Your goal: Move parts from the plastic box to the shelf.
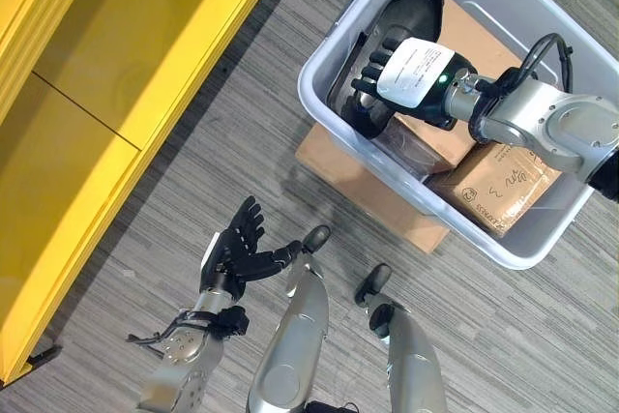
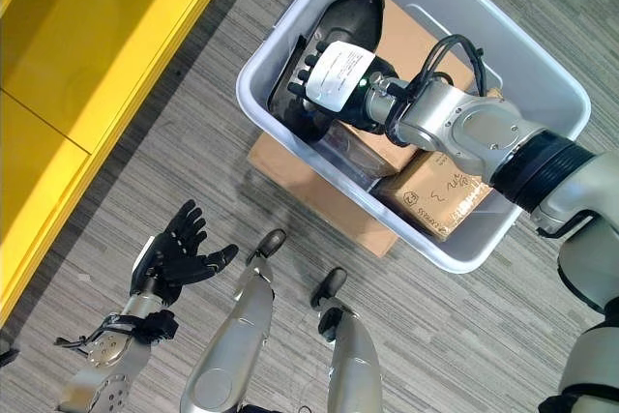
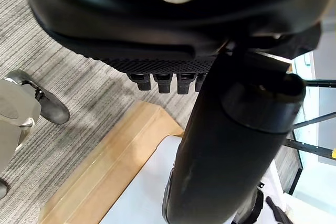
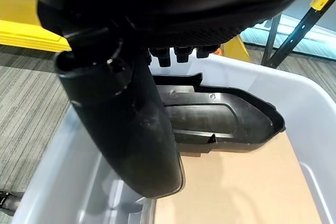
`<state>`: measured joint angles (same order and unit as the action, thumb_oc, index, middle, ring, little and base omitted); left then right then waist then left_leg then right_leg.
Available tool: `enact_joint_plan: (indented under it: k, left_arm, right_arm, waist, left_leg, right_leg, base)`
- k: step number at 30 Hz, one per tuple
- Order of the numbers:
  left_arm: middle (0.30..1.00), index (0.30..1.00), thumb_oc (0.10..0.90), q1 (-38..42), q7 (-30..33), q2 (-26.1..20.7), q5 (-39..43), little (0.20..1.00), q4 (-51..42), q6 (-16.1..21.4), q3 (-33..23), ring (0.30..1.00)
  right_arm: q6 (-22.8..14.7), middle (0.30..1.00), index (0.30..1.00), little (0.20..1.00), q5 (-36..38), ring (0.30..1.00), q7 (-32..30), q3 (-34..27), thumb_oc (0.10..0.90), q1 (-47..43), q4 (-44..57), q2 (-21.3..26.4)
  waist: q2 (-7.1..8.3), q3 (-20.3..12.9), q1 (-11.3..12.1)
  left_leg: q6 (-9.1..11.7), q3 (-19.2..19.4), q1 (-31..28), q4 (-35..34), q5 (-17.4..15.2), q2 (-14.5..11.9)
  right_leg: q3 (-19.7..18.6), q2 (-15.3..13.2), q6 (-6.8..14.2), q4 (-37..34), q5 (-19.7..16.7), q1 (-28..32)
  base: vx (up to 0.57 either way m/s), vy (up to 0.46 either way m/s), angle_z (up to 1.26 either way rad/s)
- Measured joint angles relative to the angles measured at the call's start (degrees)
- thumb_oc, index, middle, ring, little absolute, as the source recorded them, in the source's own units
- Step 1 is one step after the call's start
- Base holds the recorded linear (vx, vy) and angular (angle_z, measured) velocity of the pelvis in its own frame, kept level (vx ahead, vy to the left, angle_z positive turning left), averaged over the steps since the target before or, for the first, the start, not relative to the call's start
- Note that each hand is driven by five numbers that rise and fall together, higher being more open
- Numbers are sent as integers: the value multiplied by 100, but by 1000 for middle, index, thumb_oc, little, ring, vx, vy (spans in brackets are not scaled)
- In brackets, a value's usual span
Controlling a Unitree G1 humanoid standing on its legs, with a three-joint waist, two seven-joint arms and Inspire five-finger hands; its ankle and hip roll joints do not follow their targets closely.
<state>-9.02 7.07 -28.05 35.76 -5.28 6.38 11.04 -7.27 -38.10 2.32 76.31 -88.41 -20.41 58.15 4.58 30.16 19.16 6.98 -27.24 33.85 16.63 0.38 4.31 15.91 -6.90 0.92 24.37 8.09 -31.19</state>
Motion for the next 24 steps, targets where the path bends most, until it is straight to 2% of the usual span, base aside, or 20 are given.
enact_joint_plan:
  k: [2,4,7,14,18,24]
  left_arm:
    - [1000,1000,900,9,0,2,-4,1000,-1,0,19,1000]
    - [1000,1000,900,27,0,6,-9,1000,-8,0,25,1000]
    - [1000,1000,900,68,18,-12,-14,1000,-104,0,65,1000]
    - [1000,1000,900,157,19,-62,-62,1000,-328,8,113,1000]
    - [1000,1000,900,195,15,-315,-72,1000,-538,57,249,1000]
    - [1000,1000,900,232,7,-316,-65,1000,-641,121,510,1000]
  right_arm:
    - [14,1000,1000,1000,0,1000,-35,17,900,-49,-9,-1]
    - [64,1000,1000,1000,0,1000,-87,281,900,-171,-14,22]
    - [99,1000,1000,1000,1,1000,-111,278,900,-222,-15,14]
    - [109,1000,1000,1000,2,1000,-148,278,900,-229,-16,10]
    - [117,1000,1000,1000,2,1000,-159,279,900,-268,-32,2]
    - [125,1000,1000,1000,2,1000,-178,284,900,-285,-90,9]
  waist:
    - [1,0,3]
    - [7,-2,-84]
    - [26,0,-4]
    - [29,-1,-13]
    - [66,4,-18]
    - [77,5,-70]
  left_leg:
    - [1,-11,15,11,3,5]
    - [11,-88,9,17,-16,69]
    - [11,-122,28,3,-14,56]
    - [6,-127,125,54,-11,83]
    - [-2,-57,405,228,-22,104]
    - [10,-50,745,518,-44,189]
  right_leg:
    - [25,-6,-1,4,-4,1]
    - [80,-81,1,159,130,-18]
    - [100,-60,-17,114,118,-24]
    - [114,-105,-7,127,112,-100]
    - [32,-111,-17,303,106,-414]
    - [3,-153,-34,588,107,-753]
  base:
    - [40,-18,4]
    - [76,-38,20]
    - [29,-3,7]
    - [4,6,1]
    - [5,19,-8]
    - [-4,10,-2]
